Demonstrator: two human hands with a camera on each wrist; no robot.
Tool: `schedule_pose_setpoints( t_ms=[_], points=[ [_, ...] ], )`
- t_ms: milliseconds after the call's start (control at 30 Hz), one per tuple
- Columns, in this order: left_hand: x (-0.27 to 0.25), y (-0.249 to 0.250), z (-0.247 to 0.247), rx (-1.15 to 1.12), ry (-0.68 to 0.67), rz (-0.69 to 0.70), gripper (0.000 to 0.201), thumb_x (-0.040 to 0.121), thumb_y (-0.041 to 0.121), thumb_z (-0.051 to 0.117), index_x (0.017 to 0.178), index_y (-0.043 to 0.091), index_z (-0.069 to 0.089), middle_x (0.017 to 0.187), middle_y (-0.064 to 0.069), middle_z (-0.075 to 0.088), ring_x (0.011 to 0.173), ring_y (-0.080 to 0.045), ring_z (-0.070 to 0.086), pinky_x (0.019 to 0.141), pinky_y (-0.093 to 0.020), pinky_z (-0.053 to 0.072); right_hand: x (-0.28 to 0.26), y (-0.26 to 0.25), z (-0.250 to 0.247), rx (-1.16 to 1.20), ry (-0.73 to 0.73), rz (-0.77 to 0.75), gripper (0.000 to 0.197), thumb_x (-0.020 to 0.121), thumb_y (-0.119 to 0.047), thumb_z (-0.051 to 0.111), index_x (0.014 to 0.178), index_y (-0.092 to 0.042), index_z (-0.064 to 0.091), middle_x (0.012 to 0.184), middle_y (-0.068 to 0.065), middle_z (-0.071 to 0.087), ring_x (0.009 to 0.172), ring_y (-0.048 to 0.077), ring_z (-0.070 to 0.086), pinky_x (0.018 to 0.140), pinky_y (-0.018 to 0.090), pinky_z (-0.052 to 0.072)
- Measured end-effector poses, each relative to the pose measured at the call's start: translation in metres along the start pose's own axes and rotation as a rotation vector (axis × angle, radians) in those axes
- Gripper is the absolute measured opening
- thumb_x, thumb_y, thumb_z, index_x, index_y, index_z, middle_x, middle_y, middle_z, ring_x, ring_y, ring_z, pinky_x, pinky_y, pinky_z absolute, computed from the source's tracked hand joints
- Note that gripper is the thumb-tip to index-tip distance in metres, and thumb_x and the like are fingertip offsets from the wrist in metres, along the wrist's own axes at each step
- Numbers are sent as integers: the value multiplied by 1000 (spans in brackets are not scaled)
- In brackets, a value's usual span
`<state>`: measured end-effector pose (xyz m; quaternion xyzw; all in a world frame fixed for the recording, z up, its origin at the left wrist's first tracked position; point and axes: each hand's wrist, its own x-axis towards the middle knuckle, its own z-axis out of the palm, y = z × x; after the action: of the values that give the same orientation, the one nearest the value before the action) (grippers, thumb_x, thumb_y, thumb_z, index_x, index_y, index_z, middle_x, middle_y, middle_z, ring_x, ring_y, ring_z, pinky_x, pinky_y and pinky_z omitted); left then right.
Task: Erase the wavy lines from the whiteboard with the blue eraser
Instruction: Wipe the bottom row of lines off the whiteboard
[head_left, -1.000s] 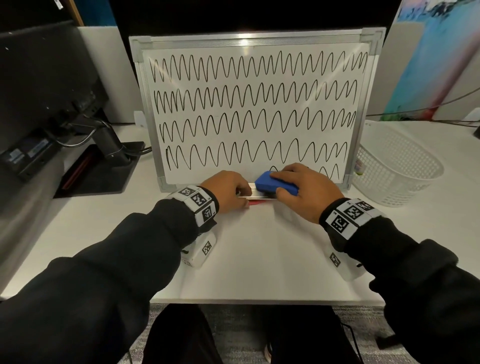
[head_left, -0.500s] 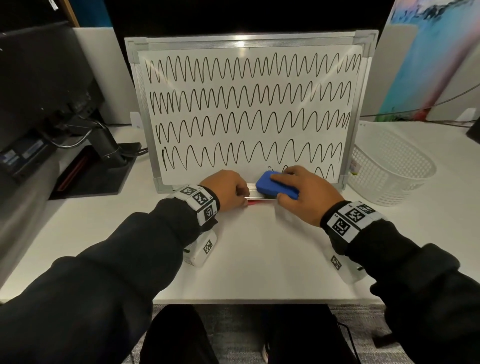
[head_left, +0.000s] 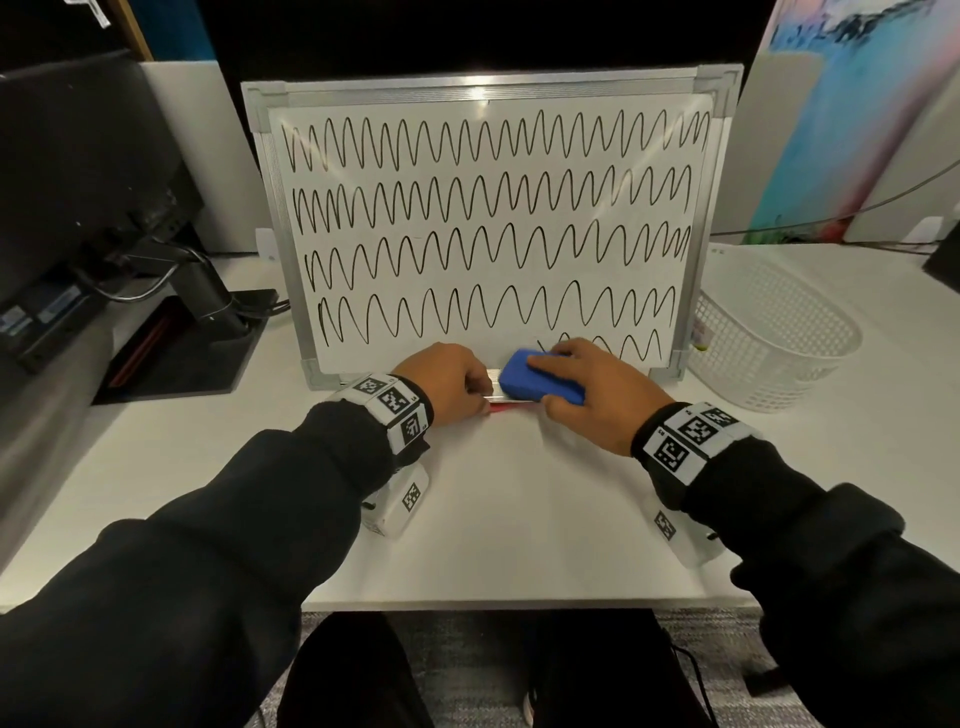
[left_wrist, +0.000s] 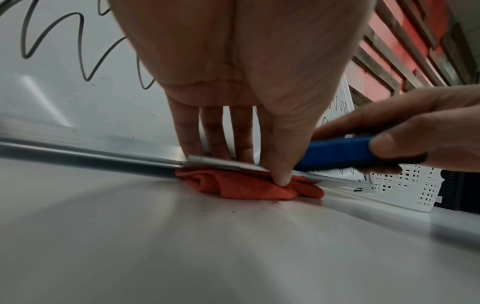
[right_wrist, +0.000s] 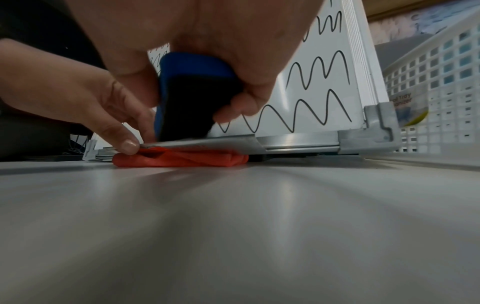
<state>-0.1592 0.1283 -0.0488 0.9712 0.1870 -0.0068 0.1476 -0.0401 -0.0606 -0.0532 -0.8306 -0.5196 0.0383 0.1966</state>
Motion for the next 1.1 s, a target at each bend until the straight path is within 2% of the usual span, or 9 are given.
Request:
schedule_pose_setpoints(
  t_ms=[133,267,400,500,600,767,900,1033,1100],
  points=[
    [-2,2,0,-5,3,-6,19,85,33,69,103,30,73,103,7,63,92,-16,58,79,-27,47,1,3,-4,40,118,4,51,92,-37,53,142,-30,45,139,-3,41,118,17,47,95,27,39],
    [-3,4,-2,6,-4,2,19,87,31,67,105,28,72,105,6,62,92,-16,58,78,-25,44,-1,5,-2,-5,60,31,50,90,-37,55,139,-33,48,138,-6,43,117,17,49,92,27,40],
    [-3,4,-2,0,9,-1,19,86,31,68,104,27,72,105,6,63,91,-15,58,76,-25,44,-1,10,-8,24,164,31,51,91,-37,54,141,-32,46,139,-4,42,118,17,47,95,27,38],
    [-4,4,-1,3,6,1,20,86,31,68,106,27,72,106,6,63,93,-16,59,78,-25,45,-4,13,-7,-3,65,70,48,90,-39,55,137,-34,50,133,-7,46,113,16,51,91,28,42],
    [-4,4,-1,5,6,0,19,86,32,68,104,27,72,107,6,62,93,-16,59,77,-25,45,-6,14,-10,29,123,53,48,91,-37,55,138,-32,50,132,-6,47,111,16,51,92,30,44],
    [-4,5,-2,12,5,-4,19,87,31,67,105,28,72,106,6,62,93,-16,58,77,-24,44,-6,11,-7,-9,33,47,50,90,-37,55,140,-33,48,138,-6,42,117,16,49,92,25,37],
    [-3,5,-2,8,5,-12,19,86,32,68,104,28,72,105,6,63,92,-15,58,74,-23,41,-3,10,-8,20,115,22,52,91,-37,54,142,-31,44,141,-4,39,120,16,45,97,28,38],
    [-4,6,-2,16,-5,-10,21,87,31,67,107,27,71,106,6,62,93,-16,58,75,-24,41,-4,10,-6,-27,41,43,50,90,-38,54,139,-32,49,136,-6,44,114,17,51,88,25,38],
    [-3,6,-3,5,-2,-12,20,86,31,68,105,26,72,104,5,62,91,-15,58,74,-24,41,-4,10,-6,-4,93,28,50,91,-38,53,140,-31,48,136,-6,44,114,17,50,90,27,40]
  ],
)
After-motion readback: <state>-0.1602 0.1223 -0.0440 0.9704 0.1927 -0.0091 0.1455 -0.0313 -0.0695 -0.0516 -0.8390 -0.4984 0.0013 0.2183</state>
